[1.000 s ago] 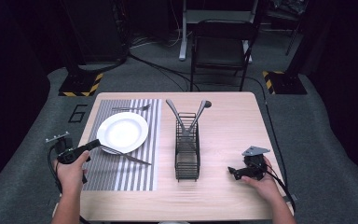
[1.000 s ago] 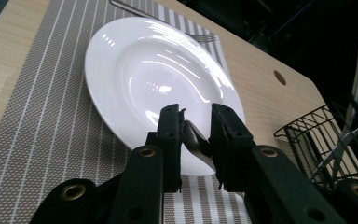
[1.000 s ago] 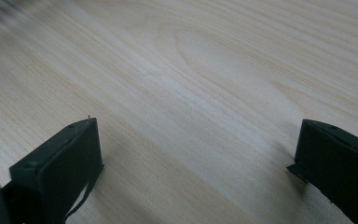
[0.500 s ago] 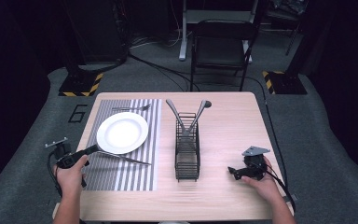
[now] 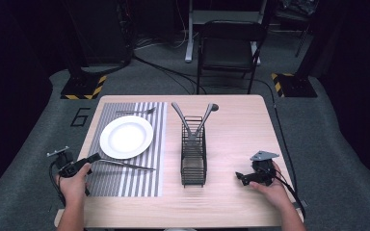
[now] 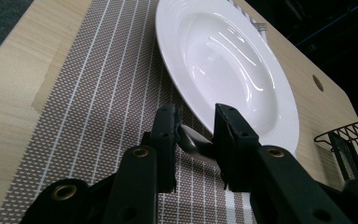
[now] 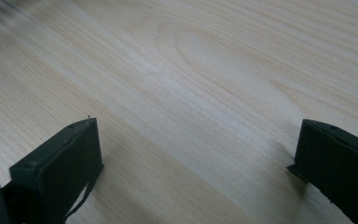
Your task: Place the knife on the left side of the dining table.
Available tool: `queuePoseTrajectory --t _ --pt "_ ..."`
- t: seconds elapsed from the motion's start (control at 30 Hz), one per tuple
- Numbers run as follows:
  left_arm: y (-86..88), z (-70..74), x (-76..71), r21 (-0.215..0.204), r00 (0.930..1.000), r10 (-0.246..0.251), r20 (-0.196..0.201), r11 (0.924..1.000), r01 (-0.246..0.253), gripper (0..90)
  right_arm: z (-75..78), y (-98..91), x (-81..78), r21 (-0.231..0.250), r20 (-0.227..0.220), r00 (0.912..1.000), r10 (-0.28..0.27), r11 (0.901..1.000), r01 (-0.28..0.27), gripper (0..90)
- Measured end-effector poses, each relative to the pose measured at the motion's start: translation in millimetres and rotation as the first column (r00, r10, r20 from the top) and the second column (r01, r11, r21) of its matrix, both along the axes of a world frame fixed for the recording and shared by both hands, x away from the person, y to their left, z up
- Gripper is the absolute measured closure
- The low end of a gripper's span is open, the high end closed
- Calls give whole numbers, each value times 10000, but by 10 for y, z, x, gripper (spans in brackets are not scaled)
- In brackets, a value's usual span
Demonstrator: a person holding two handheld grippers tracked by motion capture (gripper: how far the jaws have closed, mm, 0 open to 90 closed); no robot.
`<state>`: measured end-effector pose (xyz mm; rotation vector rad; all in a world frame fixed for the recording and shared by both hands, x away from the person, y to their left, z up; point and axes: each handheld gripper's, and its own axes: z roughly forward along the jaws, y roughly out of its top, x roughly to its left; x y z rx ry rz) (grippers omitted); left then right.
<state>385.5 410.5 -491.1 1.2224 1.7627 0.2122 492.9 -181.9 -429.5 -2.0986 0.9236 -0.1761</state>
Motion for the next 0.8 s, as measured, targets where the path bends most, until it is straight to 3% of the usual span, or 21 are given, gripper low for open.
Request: queuePoseTrajectory --t 0.8 --pt "44 -169 32 269 9982 135 -580 9996 -120 691 0 0 0 -1 1 10000 -3 10000 3 0"
